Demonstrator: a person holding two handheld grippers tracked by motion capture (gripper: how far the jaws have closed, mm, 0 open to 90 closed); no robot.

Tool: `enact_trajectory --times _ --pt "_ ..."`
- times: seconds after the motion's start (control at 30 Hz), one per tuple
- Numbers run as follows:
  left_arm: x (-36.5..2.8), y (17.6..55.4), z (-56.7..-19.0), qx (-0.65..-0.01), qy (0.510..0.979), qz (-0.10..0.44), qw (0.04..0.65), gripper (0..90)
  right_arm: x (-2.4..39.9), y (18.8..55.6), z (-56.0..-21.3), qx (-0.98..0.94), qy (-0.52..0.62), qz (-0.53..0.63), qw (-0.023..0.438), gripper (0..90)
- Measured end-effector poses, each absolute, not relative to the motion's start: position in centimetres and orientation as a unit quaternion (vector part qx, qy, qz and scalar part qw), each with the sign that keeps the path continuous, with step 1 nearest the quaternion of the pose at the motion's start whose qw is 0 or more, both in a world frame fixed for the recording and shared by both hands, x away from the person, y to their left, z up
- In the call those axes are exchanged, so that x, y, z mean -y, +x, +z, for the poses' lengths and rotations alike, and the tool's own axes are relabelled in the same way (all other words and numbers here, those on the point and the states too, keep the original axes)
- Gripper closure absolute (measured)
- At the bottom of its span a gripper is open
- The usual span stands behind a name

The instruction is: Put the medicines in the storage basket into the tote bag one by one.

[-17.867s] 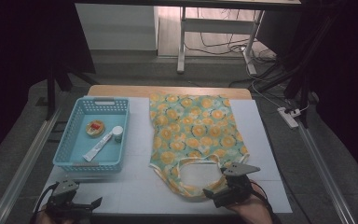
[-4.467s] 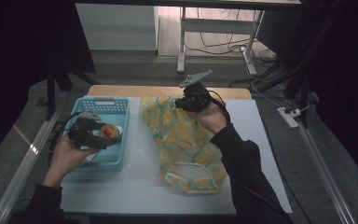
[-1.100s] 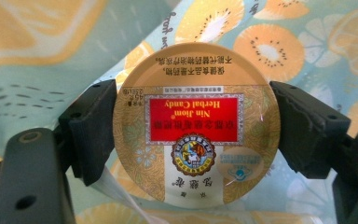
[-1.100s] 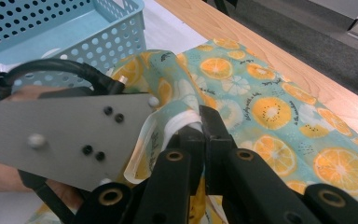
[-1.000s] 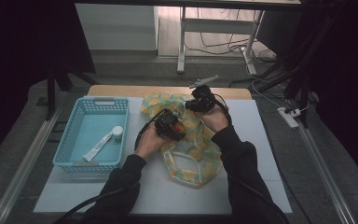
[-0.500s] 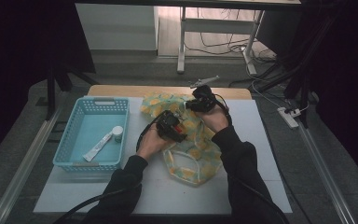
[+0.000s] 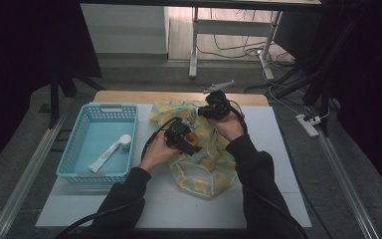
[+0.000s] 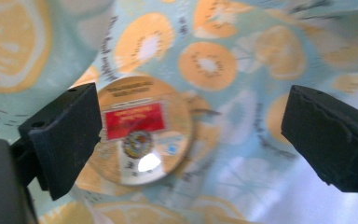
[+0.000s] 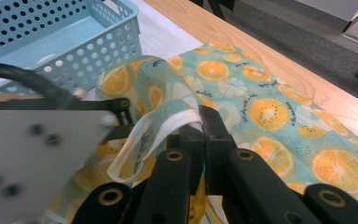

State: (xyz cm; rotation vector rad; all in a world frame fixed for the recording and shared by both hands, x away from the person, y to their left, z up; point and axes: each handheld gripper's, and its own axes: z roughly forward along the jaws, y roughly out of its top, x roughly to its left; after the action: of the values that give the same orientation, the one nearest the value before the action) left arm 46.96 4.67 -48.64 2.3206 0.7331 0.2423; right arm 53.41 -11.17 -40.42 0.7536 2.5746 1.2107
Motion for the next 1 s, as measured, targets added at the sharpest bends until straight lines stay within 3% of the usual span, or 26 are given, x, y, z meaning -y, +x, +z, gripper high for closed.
enact_trajectory --times 0.5,1.0 --pt "-6.2 43.9 -46.1 -0.282 0.877 0.071 0.381 1.6 11.1 53.4 -40.5 -0.871 0.255 0.408 0.099 88.7" --pt "-10.3 41.2 -44.1 -0.303 0.859 0.077 0.405 0.3 11.0 53.0 -40.4 -0.871 0.247 0.413 0.097 88.6"
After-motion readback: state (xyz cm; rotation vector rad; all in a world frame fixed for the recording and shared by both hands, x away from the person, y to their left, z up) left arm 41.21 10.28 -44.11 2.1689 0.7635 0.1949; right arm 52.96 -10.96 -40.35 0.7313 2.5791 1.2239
